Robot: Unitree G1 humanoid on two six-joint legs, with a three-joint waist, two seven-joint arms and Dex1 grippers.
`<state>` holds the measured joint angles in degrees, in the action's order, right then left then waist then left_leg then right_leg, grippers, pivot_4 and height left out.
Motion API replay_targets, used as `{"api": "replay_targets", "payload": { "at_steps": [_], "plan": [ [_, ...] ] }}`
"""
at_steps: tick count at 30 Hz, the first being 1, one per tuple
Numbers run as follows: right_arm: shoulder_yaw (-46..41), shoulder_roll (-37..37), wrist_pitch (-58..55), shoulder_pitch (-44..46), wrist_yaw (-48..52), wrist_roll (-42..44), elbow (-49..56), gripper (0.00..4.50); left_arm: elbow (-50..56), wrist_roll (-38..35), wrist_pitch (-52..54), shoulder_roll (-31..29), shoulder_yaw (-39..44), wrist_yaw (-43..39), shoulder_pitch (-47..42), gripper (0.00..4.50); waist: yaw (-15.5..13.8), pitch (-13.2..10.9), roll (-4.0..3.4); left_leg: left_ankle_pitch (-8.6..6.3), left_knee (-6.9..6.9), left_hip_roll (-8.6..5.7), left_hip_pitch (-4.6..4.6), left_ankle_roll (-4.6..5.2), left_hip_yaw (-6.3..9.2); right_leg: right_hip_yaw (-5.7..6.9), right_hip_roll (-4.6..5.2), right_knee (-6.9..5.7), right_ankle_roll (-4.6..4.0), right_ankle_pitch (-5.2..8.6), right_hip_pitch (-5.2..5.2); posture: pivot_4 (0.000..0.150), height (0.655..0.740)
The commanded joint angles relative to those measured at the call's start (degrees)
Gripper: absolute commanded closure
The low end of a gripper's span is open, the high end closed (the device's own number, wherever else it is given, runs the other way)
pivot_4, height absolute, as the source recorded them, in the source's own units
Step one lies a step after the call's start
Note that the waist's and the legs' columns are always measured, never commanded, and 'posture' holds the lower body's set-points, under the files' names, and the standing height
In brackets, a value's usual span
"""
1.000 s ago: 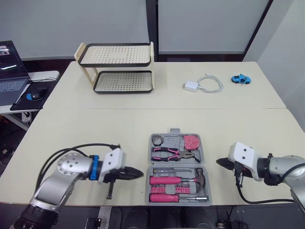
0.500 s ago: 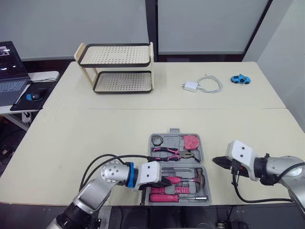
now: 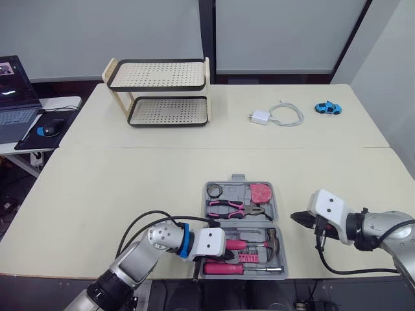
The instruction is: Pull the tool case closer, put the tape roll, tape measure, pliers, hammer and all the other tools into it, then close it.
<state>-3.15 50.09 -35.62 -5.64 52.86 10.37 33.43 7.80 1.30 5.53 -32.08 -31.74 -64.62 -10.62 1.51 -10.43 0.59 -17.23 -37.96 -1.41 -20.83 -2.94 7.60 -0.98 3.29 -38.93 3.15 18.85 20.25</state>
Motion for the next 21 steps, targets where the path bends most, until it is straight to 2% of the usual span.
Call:
{"api": "replay_targets", "payload": {
  "at_steps": [1,11,21],
  "plan": [
    [-1.2,1.1,0.4,-0.1,-0.3,0.6,0.8,4.50,-0.1,0.9,0.4,0.6,-1.0,0.0,-0.7,4.48,0.0,0.0,-0.01,0.00,0.00,0.00,0.00,0.00,0.00,0.00,0.00,0.00,0.00,0.00,0.00,0.150,0.7400],
    [-1.5,2.1,-3.1,1.4,-0.8,1.9,0.4,4.50,-0.4,1.8,1.1,-0.2,-1.1,-0.2,-0.9,4.48,0.0,0.0,-0.01,0.00,-0.01,0.01,0.01,0.00,0.01,0.00,0.00,-0.01,0.00,0.00,-0.01,0.150,0.7400],
    [-1.0,2.3,-4.6,2.7,-1.2,3.0,0.4,4.50,0.5,1.7,0.6,-3.6,0.4,-1.0,-0.6,4.48,0.1,0.0,-0.01,0.00,0.00,0.02,0.01,0.00,0.02,0.01,-0.01,-0.01,0.00,0.00,0.00,0.150,0.7400]
  ]
}}
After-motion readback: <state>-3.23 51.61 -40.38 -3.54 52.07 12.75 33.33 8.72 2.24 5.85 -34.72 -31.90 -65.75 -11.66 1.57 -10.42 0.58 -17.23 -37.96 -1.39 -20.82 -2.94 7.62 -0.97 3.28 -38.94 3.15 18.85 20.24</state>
